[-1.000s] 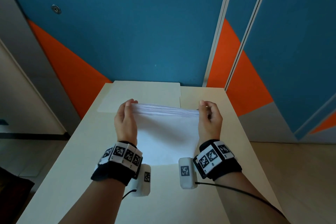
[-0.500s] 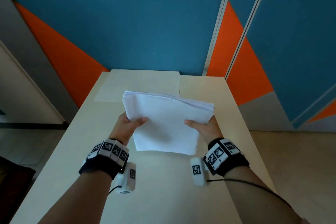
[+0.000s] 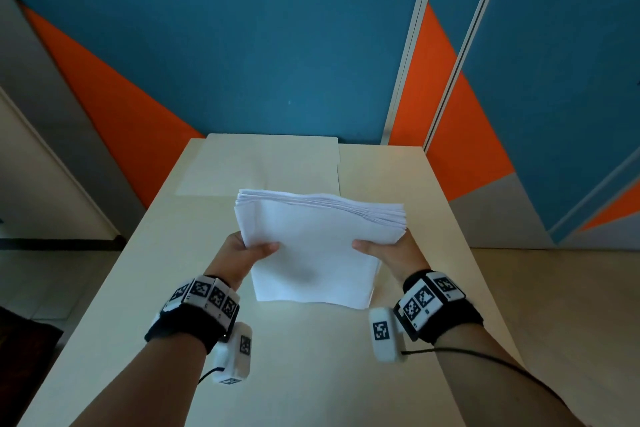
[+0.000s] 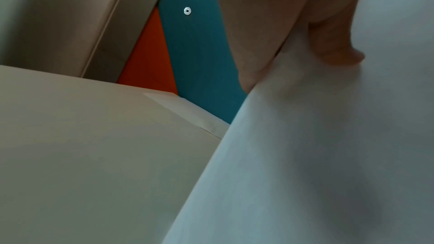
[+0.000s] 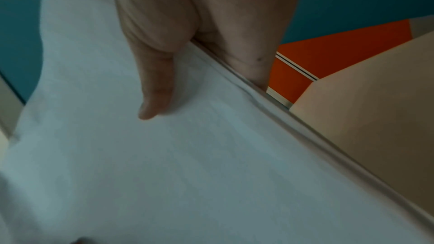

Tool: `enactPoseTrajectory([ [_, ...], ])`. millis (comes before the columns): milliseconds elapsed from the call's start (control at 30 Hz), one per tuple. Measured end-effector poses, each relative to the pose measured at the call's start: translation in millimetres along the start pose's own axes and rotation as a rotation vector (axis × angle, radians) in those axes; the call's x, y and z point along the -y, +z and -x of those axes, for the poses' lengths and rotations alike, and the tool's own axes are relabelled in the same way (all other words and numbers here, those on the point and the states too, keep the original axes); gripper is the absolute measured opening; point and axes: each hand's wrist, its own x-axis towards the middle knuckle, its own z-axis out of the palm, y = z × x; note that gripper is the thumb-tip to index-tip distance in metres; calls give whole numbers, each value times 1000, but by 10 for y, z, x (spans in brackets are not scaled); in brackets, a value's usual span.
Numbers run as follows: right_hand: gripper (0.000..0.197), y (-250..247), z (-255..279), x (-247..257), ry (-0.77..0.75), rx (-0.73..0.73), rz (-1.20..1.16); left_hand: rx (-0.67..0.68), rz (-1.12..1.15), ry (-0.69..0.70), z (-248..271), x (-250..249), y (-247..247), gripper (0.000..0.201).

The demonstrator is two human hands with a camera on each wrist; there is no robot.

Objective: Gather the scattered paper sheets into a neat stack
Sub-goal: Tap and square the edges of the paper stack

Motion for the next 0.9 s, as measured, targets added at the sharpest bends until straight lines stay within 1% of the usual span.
enactPoseTrajectory([
  [67, 31, -2, 12, 3, 3, -3, -7, 20, -10, -5, 32, -26, 6, 28],
  [167, 29, 1, 45, 44, -15, 8, 1, 30, -17, 55, 76, -164, 21, 44],
  [200, 28, -4, 43, 64, -24, -4, 2, 20, -9, 97, 92, -235, 47, 43],
  [233, 28, -10, 44, 97, -42, -23, -2, -5, 8, 149, 104, -308, 78, 37],
  [267, 30, -14, 47, 141, -82, -48, -21, -51, 29, 203, 109, -378, 111, 29],
  [333, 39, -12, 49, 228, -192, -94, -76, -186, 70, 308, 113, -494, 180, 13],
  [367, 42, -5, 55, 267, -240, -118, -115, -257, 78, 351, 115, -532, 228, 8],
  [400, 41, 22, 57, 296, -272, -147, -157, -326, 71, 377, 118, -553, 282, 6],
  [433, 34, 65, 71, 329, -292, -182, -196, -388, 56, 391, 123, -568, 346, 7],
  [467, 24, 115, 73, 339, -303, -228, -225, -435, 45, 399, 133, -575, 411, 10],
  [500, 13, 167, 65, 342, -311, -279, -230, -472, 36, 400, 137, -578, 468, 14],
  [533, 7, 213, 54, 346, -319, -340, -203, -504, 21, 393, 141, -578, 508, 17],
  [567, 9, 246, 37, 343, -329, -395, -171, -532, 8, 383, 132, -570, 530, 21],
  [633, 21, 292, -6, 335, -341, -487, -134, -564, 17, 362, 102, -561, 540, 27],
  [700, 32, 304, -28, 312, -349, -517, -132, -568, 31, 343, 77, -553, 513, 30],
  [767, 39, 295, -45, 280, -357, -509, -107, -520, 13, 351, 87, -544, 481, 29],
  [833, 39, 246, -56, 237, -368, -475, -103, -410, 7, 363, 103, -508, 433, 25],
  [900, 34, 186, -43, 215, -383, -410, -119, -300, -1, 347, 101, -433, 359, 27],
])
